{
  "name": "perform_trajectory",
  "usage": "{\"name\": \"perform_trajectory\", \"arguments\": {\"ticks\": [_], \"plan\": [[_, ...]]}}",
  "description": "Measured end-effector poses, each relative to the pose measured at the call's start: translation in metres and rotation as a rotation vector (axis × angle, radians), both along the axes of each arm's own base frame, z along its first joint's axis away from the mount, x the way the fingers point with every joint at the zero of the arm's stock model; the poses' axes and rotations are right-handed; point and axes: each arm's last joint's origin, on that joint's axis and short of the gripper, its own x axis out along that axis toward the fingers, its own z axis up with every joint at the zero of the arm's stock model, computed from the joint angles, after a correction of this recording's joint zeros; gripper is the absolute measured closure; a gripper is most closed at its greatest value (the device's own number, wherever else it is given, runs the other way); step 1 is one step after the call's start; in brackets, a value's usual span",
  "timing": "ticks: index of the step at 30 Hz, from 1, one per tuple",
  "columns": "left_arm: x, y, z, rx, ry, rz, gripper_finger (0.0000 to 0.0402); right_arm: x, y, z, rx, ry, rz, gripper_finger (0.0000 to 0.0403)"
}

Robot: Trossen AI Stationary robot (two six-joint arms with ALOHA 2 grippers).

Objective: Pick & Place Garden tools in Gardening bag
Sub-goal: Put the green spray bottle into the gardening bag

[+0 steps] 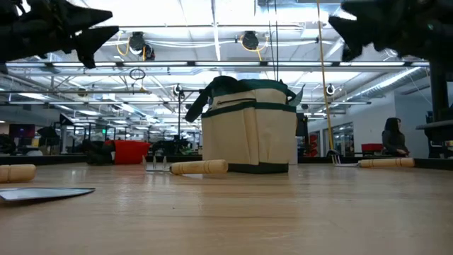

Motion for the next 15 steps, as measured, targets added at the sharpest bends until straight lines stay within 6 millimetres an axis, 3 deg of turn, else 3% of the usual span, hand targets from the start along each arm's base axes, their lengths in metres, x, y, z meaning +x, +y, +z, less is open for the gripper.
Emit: {"name": "perform_trajectory", "arguments": {"ticks": [8, 15], "plan": [[0.014, 0.001, 0.028, 0.029, 0.05, -0.055, 0.0224, 0.04, 0.021, 0.021, 0.021, 0.186, 0.2, 0.0241], [0.022, 0.003, 0.036, 0.082, 0.081, -0.038, 0.0224, 0.055, 0.054, 0.033, -0.018, 0.252, 0.339, 0.024]]}}
